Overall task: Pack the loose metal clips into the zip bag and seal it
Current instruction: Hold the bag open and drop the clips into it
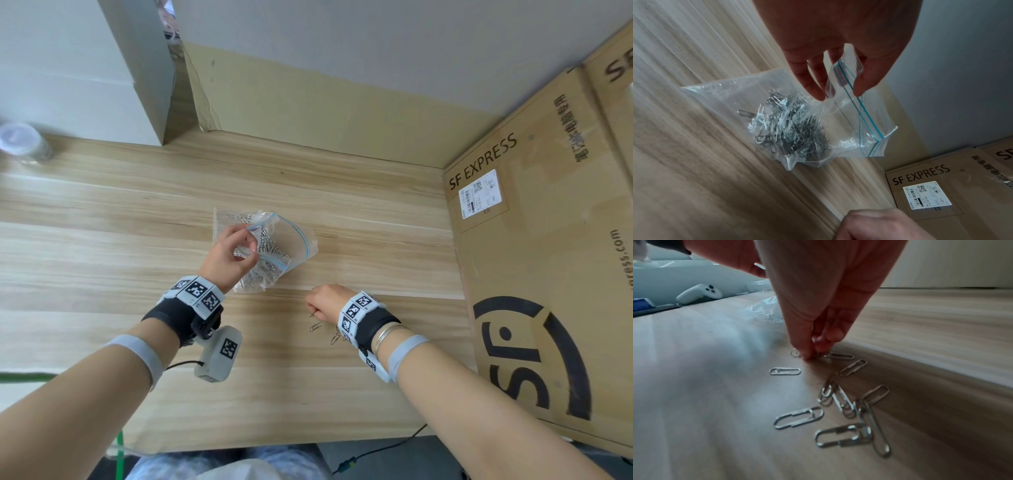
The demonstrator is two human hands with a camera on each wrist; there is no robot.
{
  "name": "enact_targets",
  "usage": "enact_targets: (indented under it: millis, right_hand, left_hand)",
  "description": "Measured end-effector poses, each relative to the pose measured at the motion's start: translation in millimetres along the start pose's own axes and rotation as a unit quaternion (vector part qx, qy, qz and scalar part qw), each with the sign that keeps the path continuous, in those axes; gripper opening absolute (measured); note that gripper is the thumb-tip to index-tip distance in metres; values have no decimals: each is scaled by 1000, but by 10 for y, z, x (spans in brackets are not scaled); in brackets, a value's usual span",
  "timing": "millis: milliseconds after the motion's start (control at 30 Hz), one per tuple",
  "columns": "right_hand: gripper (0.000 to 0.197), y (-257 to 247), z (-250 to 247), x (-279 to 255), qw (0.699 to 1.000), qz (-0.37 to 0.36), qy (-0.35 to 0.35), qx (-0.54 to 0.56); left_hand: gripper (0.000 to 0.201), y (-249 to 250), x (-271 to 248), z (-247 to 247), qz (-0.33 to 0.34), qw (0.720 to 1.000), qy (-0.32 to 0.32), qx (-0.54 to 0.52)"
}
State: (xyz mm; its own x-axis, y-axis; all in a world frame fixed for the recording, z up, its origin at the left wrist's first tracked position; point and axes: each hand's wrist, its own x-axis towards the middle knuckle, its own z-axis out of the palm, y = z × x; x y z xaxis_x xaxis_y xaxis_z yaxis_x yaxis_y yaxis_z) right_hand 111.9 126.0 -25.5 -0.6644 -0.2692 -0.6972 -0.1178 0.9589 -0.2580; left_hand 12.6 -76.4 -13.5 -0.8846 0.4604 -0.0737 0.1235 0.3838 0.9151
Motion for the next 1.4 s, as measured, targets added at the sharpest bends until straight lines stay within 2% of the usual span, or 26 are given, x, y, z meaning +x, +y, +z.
enact_targets:
  millis: [100, 200, 400, 833, 900, 967, 1067, 1133, 1300, 1400]
  right_hand:
    - [18, 17, 13, -73, 999, -28, -13, 41]
    - [23, 10, 48, -120, 999, -35, -36, 13]
    - [22, -55, 153, -110, 998, -13, -24, -62]
    - [11, -37, 104, -116, 992, 70, -64, -78]
    - [13, -3, 12, -174, 996, 83, -27, -30]
    - [6, 21, -180, -267, 995, 83, 49, 31]
    - [8, 1, -588, -350, 976, 76, 178, 99]
    - [3, -51, -824, -299, 962, 55, 239, 122]
    - [6, -288, -1034, -17, 965, 7, 241, 103]
    - [14, -284, -1039, 79, 967, 12, 226, 114]
  left_hand:
    - [32, 7, -3, 5, 0, 1000, 3, 3]
    - [32, 11, -4, -1, 6, 1000, 3, 9]
    - [32, -5, -8, 19, 9, 1000, 7, 5]
    - [33, 17, -28, 18, 5, 1000, -1, 7]
    - [34, 18, -32, 20, 5, 1000, 1, 7]
    - [34, 26, -34, 14, 7, 1000, 3, 6]
    - [34, 23, -42, 13, 6, 1000, 1, 4]
    - [33, 32, -54, 25, 4, 1000, -1, 4]
    - [33, 69, -83, 30, 13, 1000, 8, 0]
    - [34, 63, -86, 15, 13, 1000, 8, 0]
